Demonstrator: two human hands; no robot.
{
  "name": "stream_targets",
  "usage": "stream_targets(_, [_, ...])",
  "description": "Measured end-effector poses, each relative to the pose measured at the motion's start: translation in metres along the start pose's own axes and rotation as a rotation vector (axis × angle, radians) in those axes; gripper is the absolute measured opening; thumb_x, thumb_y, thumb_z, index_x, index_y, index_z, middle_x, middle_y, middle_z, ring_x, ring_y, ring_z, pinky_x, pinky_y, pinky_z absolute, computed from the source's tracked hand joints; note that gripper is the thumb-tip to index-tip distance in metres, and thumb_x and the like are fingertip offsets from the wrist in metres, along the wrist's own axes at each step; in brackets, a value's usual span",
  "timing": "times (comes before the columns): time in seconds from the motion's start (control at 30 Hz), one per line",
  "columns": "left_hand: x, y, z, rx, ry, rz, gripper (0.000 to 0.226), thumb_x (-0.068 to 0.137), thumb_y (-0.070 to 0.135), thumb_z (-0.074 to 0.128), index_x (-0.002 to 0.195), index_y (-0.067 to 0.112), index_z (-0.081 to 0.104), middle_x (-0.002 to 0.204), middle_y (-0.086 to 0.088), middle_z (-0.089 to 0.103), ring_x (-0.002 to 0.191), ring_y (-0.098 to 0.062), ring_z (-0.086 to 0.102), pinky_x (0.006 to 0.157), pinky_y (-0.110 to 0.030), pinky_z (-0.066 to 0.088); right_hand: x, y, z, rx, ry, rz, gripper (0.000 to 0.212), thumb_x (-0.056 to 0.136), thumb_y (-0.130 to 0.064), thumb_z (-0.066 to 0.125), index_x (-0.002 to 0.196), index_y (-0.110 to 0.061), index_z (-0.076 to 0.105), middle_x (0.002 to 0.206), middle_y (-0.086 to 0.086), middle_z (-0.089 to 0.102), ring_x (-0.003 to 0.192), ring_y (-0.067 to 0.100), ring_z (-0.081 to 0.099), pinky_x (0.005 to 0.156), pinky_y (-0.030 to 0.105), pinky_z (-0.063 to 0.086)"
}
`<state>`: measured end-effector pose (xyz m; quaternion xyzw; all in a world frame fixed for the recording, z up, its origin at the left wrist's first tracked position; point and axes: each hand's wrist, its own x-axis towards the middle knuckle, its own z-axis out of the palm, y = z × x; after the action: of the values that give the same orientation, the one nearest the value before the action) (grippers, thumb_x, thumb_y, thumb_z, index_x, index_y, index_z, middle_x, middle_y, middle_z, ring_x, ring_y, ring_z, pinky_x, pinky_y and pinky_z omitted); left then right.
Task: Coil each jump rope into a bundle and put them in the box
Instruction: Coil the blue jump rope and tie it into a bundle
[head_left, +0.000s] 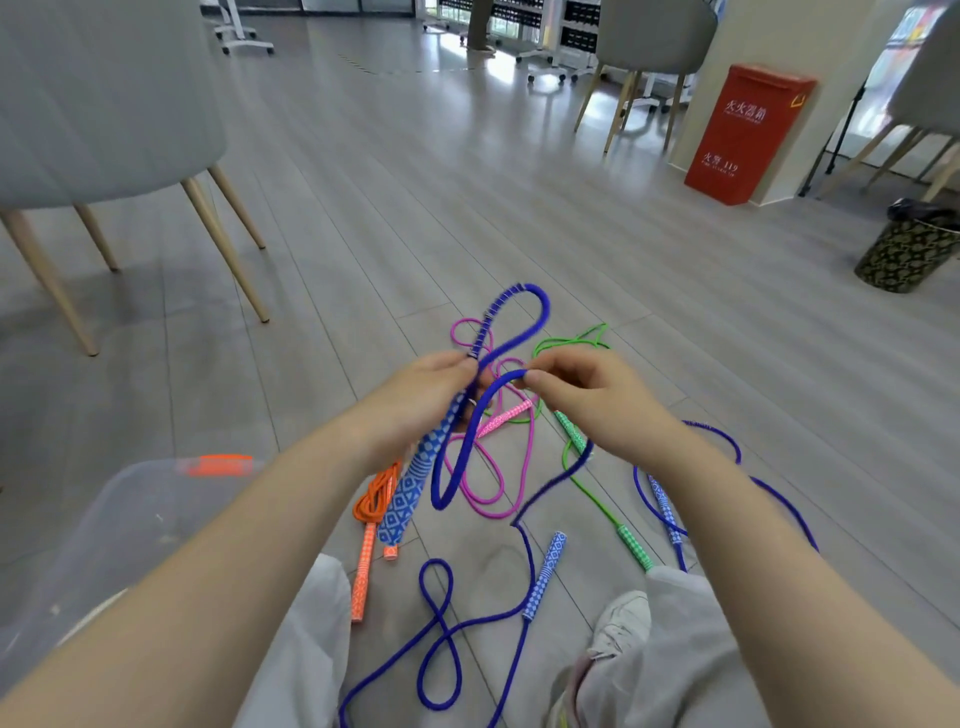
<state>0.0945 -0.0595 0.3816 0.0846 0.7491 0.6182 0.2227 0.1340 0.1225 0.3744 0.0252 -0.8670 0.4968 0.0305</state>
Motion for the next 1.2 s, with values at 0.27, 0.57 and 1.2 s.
stream_targets(0.27, [-0.006, -0.004, 0.009, -0.022, -0.187, -0.050, 0.025, 0.101, 0.027, 0.043, 0.094, 0.009, 0.059, 0.074, -0.004, 0.058, 0.068, -0.017, 0.056, 0.076, -0.032, 0.052, 0.001, 0.003, 0.012, -0.258, 0.158, -0.069, 0.005, 0.091, -0.029, 0.062, 0.088, -0.026, 0.061, 0.071, 0.002, 0.063, 0.061, 0.015, 0.053, 0.062, 0.034, 0.046])
stream_targets(0.57, [-0.001, -0.007, -0.001, 0.325, -0.167, 0.009, 0.030, 0.102, 0.030, 0.042, 0.082, 0.013, 0.058, 0.080, -0.002, 0.064, 0.071, -0.009, 0.058, 0.074, -0.018, 0.048, -0.005, 0.007, -0.007, -0.315, 0.098, 0.002, 0.033, 0.085, -0.052, 0.064, 0.073, -0.021, 0.058, 0.052, -0.012, 0.045, 0.049, 0.005, 0.040, 0.052, 0.022, 0.033])
stream_targets(1.2, [0.025, -0.003, -0.040, -0.546, 0.288, -0.098, 0.027, 0.098, 0.018, 0.043, 0.073, 0.016, 0.053, 0.060, 0.002, 0.057, 0.068, -0.017, 0.061, 0.077, -0.034, 0.048, -0.001, 0.006, -0.017, 0.364, 0.263, 0.290, 0.019, 0.094, -0.004, 0.042, 0.090, -0.014, 0.058, 0.066, 0.002, 0.051, 0.054, 0.014, 0.041, 0.052, 0.026, 0.037])
